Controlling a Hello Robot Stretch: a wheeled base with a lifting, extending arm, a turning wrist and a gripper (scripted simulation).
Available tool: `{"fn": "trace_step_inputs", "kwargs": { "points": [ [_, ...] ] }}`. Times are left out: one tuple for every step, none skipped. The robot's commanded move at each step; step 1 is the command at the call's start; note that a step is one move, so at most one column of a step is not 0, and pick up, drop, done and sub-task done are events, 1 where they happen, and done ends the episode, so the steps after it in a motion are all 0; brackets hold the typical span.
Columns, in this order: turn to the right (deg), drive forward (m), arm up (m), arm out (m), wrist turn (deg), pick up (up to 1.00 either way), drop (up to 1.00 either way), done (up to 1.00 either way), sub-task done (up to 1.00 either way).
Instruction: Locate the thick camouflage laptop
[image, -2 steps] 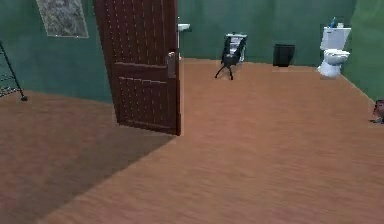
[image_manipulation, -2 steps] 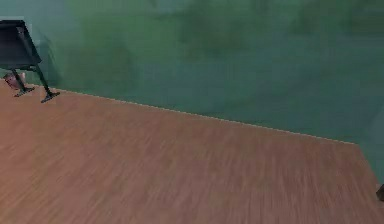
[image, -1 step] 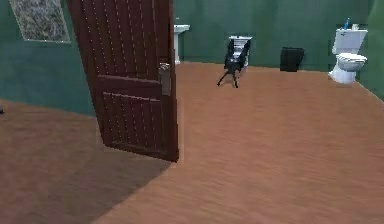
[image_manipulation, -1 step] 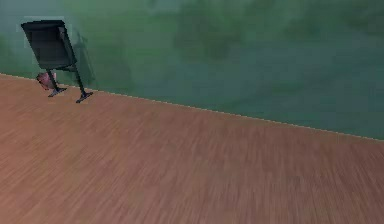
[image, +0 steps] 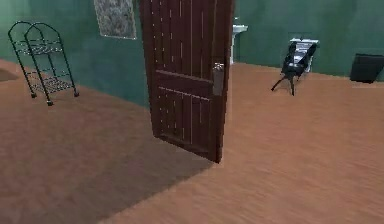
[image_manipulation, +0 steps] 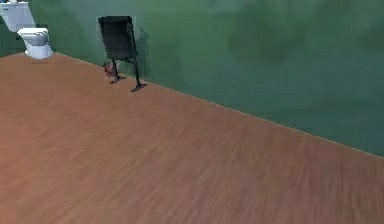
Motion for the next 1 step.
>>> {"fn": "trace_step_inputs", "kwargs": {
  "points": [
    [0.0,0.45,0.00,0.00,0.0,0.00,0.00,0.00,0.00]
  ]
}}
